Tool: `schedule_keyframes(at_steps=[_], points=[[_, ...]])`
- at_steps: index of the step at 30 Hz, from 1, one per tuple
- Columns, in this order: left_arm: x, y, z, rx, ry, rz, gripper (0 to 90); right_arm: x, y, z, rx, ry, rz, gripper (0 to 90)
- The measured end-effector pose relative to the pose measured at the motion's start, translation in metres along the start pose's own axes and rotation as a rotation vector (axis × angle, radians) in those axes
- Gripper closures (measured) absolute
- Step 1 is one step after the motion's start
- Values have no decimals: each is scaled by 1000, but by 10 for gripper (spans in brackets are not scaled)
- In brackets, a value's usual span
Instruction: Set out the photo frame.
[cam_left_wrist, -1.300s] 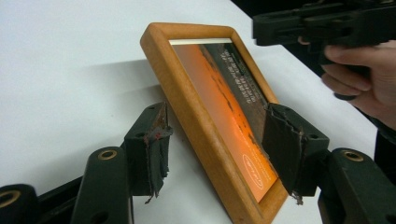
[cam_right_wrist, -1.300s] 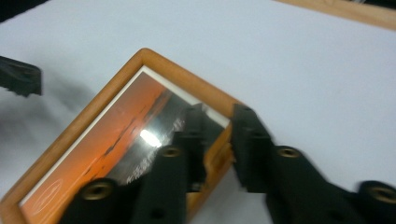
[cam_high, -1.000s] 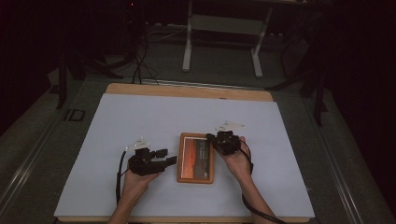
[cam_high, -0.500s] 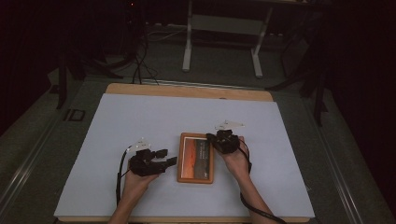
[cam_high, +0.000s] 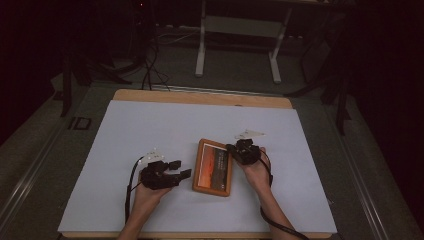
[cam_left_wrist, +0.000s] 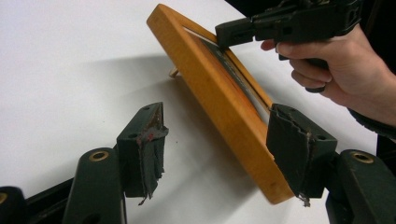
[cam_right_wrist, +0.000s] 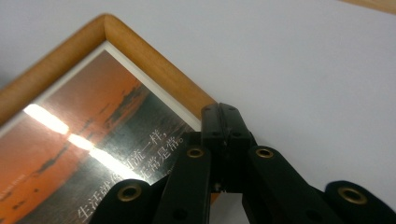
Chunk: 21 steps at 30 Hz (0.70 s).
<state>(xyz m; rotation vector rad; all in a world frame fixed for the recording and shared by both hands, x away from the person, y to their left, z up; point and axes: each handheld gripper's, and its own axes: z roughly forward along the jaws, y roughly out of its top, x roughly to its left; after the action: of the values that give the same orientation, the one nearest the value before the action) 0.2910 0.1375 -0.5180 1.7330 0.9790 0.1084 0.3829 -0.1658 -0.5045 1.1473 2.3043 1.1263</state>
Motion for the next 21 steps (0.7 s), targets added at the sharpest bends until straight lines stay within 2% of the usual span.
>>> schedule_keyframes(at_steps=[5,12,16,21], points=[[-3,2,0,-10,-11,-9,361,-4,-4,3,14,-10,11,900],[-8,3,0,-14,-19,0,339,-8,-7,6,28,-14,19,900],[-11,4,3,13,-34,7,309,-10,-10,7,35,-13,27,900],[-17,6,8,18,-52,0,285,-10,-10,7,37,-13,37,900]])
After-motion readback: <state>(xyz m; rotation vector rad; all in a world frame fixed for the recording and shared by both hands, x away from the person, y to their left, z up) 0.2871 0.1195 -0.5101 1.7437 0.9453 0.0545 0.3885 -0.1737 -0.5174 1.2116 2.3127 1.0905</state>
